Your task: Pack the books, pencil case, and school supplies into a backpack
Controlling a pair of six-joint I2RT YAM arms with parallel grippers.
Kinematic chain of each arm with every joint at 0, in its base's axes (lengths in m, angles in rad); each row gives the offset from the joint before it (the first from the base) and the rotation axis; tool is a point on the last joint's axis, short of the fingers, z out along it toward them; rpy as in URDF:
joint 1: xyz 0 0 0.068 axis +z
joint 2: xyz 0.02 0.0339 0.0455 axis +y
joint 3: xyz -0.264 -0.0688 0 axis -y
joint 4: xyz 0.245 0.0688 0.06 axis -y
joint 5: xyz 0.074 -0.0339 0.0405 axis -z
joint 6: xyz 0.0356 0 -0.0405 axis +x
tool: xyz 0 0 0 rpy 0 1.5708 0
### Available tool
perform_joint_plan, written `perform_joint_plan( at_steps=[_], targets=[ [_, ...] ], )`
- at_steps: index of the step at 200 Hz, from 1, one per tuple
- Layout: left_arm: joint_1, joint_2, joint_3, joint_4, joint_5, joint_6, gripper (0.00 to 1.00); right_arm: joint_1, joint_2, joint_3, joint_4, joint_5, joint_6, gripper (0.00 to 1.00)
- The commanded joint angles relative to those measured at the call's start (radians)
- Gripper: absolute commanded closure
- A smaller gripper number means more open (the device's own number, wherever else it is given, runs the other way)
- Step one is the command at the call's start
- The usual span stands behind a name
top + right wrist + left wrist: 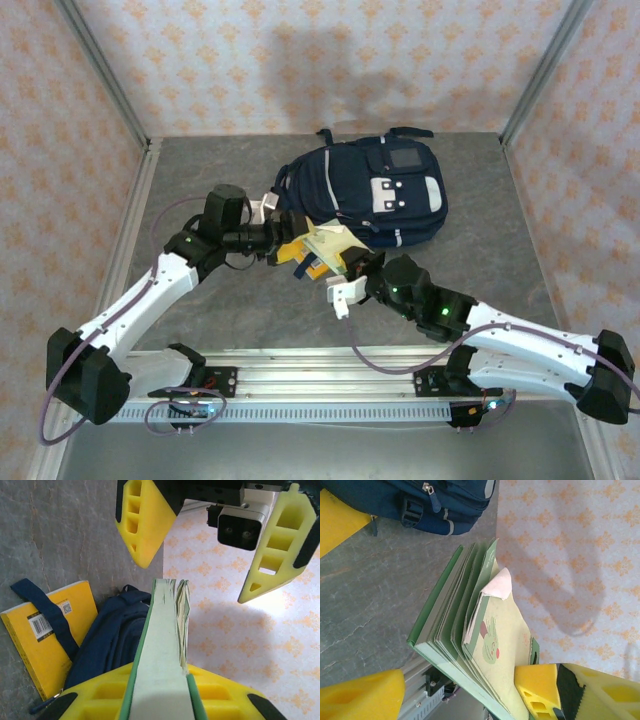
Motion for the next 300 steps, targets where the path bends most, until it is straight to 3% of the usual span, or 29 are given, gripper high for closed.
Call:
perform_joint_plan(
  at_steps=[1,76,95,131,162,173,183,195,207,242,268,285,300],
  targets=[
    [-0.003,0.013,-0.016,0.098,0.035,-0.050,0.19,0.014,-0.023,0.001,0.090,0.032,-0.034,1.00],
    [-0.043,0.100,-0.024,0.208,0.030,-0.089,0.24,0.041,-0.061,-0.013,0.109,0.028,-0.011,1.00],
    [-0.044,0.112,-0.014,0.218,0.027,-0.089,0.35,0.043,-0.080,-0.020,0.115,0.008,0.016,1.00],
    [-0.044,0.107,-0.011,0.271,0.014,-0.125,0.75,0.044,-0.097,-0.050,0.113,0.000,0.052,0.99],
    [-0.044,0.074,-0.013,0.278,-0.014,-0.140,0.97,0.045,-0.100,-0.055,0.111,0.025,0.085,0.96],
    [-0.043,0.061,-0.013,0.279,-0.023,-0.144,1.00,0.044,-0.097,-0.042,0.072,0.026,0.102,0.88],
    [-0.039,0.047,-0.013,0.268,-0.038,-0.137,1.00,0.046,-0.094,-0.025,0.025,0.027,0.129,0.65],
    [-0.024,0.023,-0.015,0.233,-0.073,-0.112,1.00,0.048,-0.096,0.001,-0.035,0.023,0.191,0.43],
    [-0.004,-0.014,-0.024,0.197,-0.126,-0.085,1.00,0.048,-0.109,0.020,-0.069,-0.001,0.274,0.37],
    [0.042,-0.152,-0.105,0.196,-0.319,-0.078,1.00,0.048,-0.144,0.051,-0.123,-0.078,0.554,0.35],
    [0.045,-0.245,-0.151,0.174,-0.476,-0.052,1.00,0.048,-0.172,0.044,-0.051,-0.107,0.797,0.35],
    [0.046,-0.318,-0.191,0.147,-0.584,-0.041,1.00,0.045,-0.162,0.051,0.019,-0.040,0.987,0.35],
    [0.046,-0.383,-0.212,0.101,-0.678,-0.018,1.00,0.024,-0.116,0.124,-0.030,0.100,1.165,0.32]
  ],
)
